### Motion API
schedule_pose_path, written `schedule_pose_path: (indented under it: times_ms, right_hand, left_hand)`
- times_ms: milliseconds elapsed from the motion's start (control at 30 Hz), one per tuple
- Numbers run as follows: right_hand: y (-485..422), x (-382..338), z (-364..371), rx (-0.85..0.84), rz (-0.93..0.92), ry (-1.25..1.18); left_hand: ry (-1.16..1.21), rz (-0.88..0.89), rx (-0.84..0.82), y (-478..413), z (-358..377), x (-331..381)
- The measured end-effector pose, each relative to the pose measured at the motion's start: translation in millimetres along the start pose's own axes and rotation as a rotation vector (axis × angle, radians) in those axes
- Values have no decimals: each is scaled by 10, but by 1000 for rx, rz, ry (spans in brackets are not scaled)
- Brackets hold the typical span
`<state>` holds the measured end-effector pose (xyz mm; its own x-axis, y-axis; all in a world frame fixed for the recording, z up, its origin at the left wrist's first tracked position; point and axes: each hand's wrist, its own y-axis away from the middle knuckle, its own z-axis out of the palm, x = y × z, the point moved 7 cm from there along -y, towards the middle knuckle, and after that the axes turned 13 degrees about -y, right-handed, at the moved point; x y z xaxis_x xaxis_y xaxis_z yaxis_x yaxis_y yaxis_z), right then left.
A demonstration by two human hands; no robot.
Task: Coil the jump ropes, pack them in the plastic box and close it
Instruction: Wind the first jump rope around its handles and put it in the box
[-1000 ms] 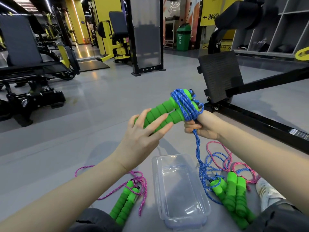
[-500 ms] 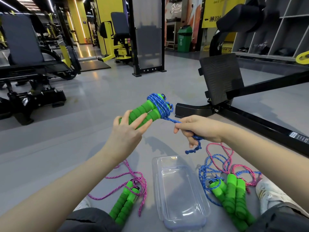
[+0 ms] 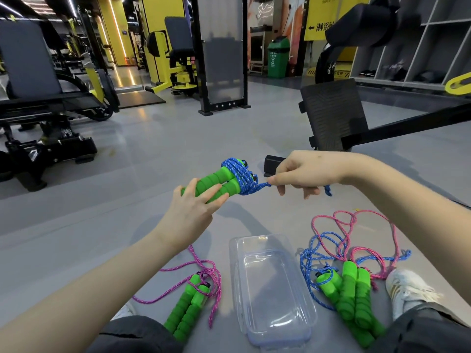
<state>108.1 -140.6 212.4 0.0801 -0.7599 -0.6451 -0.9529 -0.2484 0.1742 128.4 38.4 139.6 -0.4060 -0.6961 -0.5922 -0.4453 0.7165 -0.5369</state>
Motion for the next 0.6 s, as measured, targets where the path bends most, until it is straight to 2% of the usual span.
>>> schedule_pose_path:
  times_ms: [167, 267, 400, 600]
  right_hand:
    - [106, -161, -52, -9, -126, 222]
    - [100, -263, -71, 28, -263, 266]
    - [57, -167, -109, -5, -326, 71]
    - [47, 235, -179, -163, -230, -360]
  left_hand:
    - [7, 152, -12, -21, -13, 170]
    - [-13, 286, 111, 56, -118, 310]
    - [7, 433, 223, 108, -390, 543]
    - [140, 446, 399, 85, -820, 658]
